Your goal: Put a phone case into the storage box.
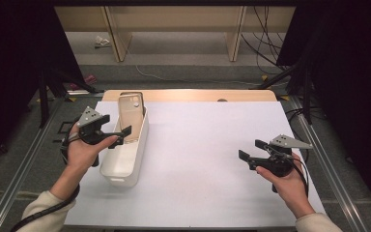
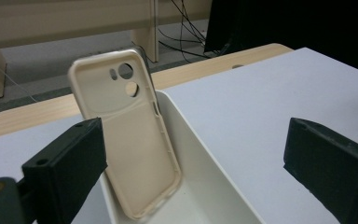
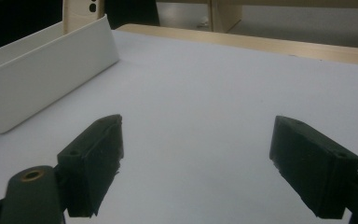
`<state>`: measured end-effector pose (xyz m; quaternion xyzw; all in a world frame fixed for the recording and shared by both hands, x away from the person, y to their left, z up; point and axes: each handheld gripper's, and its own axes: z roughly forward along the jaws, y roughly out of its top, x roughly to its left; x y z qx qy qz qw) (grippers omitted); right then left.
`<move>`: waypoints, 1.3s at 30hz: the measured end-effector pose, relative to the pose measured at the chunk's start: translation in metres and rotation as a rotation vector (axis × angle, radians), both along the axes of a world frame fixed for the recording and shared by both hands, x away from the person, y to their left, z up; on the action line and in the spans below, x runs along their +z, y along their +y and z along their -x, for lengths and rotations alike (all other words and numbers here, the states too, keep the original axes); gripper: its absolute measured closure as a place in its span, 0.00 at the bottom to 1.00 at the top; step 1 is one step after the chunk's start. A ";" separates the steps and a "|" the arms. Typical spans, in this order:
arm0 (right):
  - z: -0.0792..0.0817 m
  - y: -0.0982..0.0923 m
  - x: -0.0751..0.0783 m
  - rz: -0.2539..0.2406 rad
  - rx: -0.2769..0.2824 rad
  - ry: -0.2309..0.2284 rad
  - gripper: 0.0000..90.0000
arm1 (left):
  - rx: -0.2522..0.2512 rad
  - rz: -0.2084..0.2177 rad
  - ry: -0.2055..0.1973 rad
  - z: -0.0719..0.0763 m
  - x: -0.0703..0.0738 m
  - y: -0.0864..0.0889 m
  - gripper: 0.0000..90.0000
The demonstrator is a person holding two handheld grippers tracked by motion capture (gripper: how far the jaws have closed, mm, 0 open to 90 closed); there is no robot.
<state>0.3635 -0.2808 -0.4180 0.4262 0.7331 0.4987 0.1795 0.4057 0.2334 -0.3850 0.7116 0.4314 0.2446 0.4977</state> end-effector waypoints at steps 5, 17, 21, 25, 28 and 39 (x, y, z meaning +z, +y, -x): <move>0.000 0.000 0.000 0.001 0.000 0.000 0.20 | -0.021 -0.005 0.003 0.010 -0.004 -0.006 0.06; 0.000 0.000 0.000 0.002 0.003 0.004 0.20 | -0.045 -0.010 -0.017 0.028 -0.006 -0.011 0.06; 0.000 0.000 -0.001 0.002 0.008 0.005 0.20 | -0.049 -0.012 -0.017 0.035 -0.009 -0.011 0.06; 0.000 0.000 -0.001 0.002 0.011 0.008 0.20 | -0.055 -0.019 -0.029 0.044 -0.012 -0.012 0.06; 0.000 0.001 -0.001 0.003 0.013 0.010 0.20 | -0.060 -0.023 -0.037 0.049 -0.015 -0.012 0.06; 0.005 -0.004 -0.002 -0.002 0.017 0.016 0.19 | -0.081 -0.021 -0.054 0.061 -0.022 -0.013 0.06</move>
